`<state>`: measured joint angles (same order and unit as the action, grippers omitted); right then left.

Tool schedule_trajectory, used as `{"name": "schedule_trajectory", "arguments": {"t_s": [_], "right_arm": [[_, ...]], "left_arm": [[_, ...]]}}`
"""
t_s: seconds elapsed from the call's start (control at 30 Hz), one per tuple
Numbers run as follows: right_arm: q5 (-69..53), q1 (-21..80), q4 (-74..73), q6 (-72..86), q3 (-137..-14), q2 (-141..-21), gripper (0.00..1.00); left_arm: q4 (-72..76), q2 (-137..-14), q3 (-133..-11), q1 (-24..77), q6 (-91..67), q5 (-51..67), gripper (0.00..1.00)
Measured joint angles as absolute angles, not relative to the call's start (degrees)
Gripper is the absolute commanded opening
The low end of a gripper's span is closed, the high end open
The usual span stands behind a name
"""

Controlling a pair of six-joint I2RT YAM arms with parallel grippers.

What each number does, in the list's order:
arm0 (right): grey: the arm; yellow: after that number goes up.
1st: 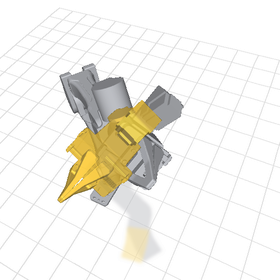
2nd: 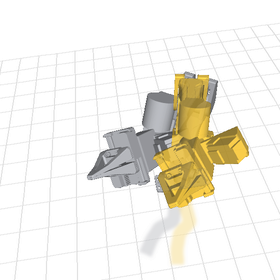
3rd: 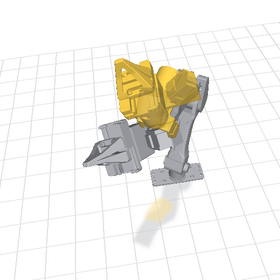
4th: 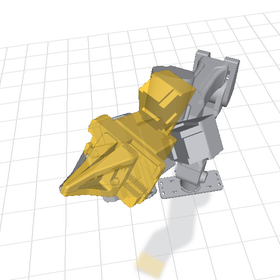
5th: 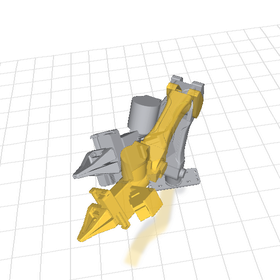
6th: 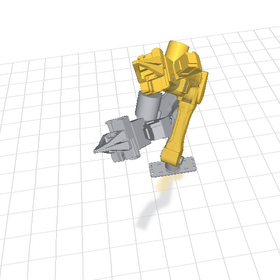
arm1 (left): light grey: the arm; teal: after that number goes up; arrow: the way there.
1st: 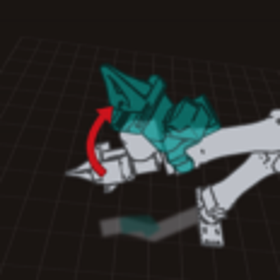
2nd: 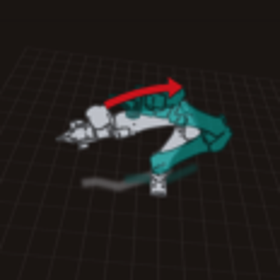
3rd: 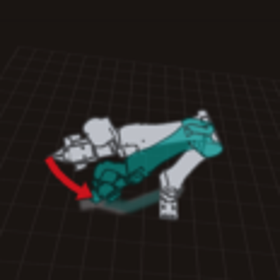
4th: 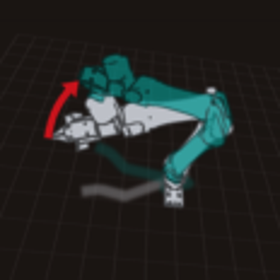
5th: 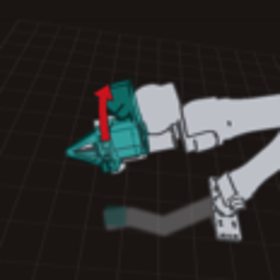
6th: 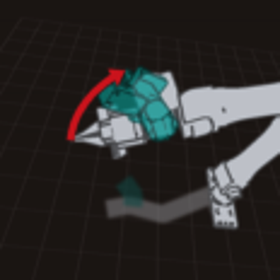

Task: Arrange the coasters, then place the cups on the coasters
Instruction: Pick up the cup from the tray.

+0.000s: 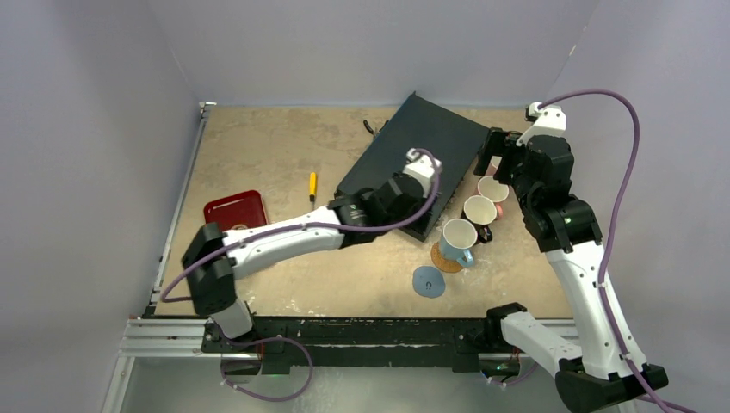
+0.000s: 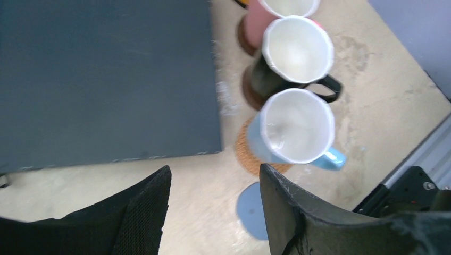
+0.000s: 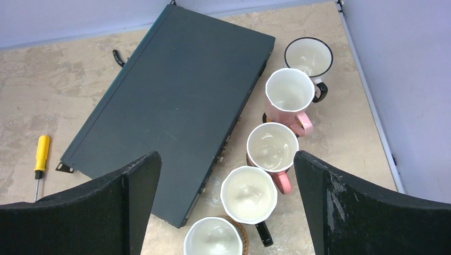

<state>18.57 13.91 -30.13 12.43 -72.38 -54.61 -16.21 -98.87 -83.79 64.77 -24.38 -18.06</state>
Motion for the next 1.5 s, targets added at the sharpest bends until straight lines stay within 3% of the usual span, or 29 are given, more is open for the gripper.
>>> {"name": "schedule_trajectory", "arguments": {"t_s": [0.3,0.53,0.8,1.07,1.33,1.4,1.5], "right_arm": [[18.5,13.9,-27.9,12.6,-70.1,-52.4,0.98],[17.6,13.9,-24.4,13.1,-66.9,-51.7,0.98],[16.8,13.9,-22.8,12.7,-65.1,-53.7,0.98],[15.6,13.9,-21.3,12.5,-64.6,-53.5,0.98],[15.6,13.9,-20.6,11.8,-64.2,-53.6,0.98],[15.6,13.9,-20.6,11.6,-64.2,-53.6,0.98],[15.6,13.9,-20.5,11.5,-64.2,-53.6,0.98]], "left_arm": [[-29.4,-76.8,-70.7,47.9,-22.9,-23.4,0.63],[-40.3,-61.9,-64.9,28.4,-23.4,-24.9,0.72],[-48.0,-61.3,-59.8,7.7,-26.2,-22.8,0.75],[-48.2,-61.9,-55.0,1.8,-30.4,-18.1,0.75],[-46.9,-62.7,-47.4,-5.9,-35.5,-13.0,0.61],[-45.9,-62.7,-46.2,-6.0,-36.2,-11.8,0.52],[-44.5,-63.1,-45.0,-6.0,-36.8,-10.4,0.24]]}}
